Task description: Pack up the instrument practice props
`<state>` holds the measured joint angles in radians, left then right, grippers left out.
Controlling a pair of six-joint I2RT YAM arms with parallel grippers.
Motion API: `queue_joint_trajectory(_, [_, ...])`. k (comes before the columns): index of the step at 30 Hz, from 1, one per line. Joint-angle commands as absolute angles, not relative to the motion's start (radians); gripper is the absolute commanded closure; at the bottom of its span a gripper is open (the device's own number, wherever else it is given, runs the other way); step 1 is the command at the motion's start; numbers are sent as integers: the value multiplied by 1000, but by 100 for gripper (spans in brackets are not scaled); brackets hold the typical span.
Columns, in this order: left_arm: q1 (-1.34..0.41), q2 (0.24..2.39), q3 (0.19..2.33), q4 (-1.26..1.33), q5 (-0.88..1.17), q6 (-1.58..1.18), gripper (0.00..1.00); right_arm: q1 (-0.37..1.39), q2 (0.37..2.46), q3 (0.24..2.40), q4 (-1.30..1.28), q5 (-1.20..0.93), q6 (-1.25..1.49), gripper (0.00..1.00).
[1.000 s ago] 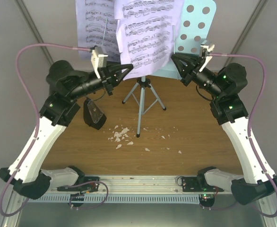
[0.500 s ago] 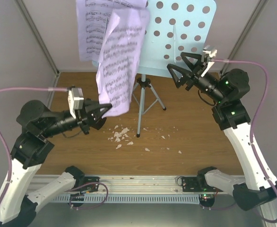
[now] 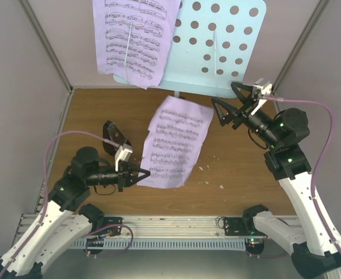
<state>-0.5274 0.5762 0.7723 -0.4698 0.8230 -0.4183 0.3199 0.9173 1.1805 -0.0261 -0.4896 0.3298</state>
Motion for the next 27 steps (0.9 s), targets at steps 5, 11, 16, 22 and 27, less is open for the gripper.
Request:
queue_joint_trajectory(5, [-524,593,468,-323,795,-557,100,323,832,1049,-88,-230,267,0])
queue_joint_trajectory(11, [-559,704,278,-63,786,-650,100,322,774,984,-88,-125,276,1])
queue_joint_trajectory(16, [-664,833,259,37,663,-659,100,323,762,980,-100,-97,276,1])
queue_joint_trajectory(22, [-808,1045,327,120,542,-636,100,322,762,979,-102,-84,283,0])
queue_joint_trajectory(27, [-881,1229,445,196,472,-608,100,322,749,971,-102,-80,286,0])
